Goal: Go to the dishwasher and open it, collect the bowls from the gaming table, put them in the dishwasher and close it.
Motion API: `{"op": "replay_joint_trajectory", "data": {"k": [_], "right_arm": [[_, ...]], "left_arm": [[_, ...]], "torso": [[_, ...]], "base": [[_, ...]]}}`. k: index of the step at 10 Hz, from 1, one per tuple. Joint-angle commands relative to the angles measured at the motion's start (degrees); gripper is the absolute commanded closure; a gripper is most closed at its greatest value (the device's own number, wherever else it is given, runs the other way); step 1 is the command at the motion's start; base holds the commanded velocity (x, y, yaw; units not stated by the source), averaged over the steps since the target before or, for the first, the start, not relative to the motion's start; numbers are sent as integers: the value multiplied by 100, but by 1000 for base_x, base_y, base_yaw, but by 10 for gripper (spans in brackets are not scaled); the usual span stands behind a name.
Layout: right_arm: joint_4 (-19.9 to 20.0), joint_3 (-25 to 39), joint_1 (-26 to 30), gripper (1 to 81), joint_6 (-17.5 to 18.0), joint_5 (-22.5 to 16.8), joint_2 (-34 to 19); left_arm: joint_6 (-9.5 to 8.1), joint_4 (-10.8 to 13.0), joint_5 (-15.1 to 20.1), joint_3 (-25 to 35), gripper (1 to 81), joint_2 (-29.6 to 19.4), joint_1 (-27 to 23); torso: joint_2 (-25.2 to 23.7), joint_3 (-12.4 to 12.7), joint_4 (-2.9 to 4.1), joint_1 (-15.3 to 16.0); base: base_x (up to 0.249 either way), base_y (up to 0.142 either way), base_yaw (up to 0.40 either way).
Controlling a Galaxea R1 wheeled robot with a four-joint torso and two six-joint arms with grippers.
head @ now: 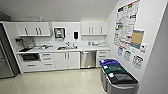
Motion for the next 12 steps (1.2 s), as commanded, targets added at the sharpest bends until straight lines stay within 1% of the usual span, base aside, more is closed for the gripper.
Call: {"op": "replay_joint_trajectory", "data": {"k": [1,12], "right_arm": [[-30,53,302,10,-22,-273,-39],[-30,18,320,10,-22,-308,-39]], "left_arm": [[13,-11,250,32,10,-89,-356],[13,-11,241,15,10,-71,-364]], "torso": [[0,0,0,0],[0,0,0,0]], "base": [[208,0,0],[208,0,0]]}}
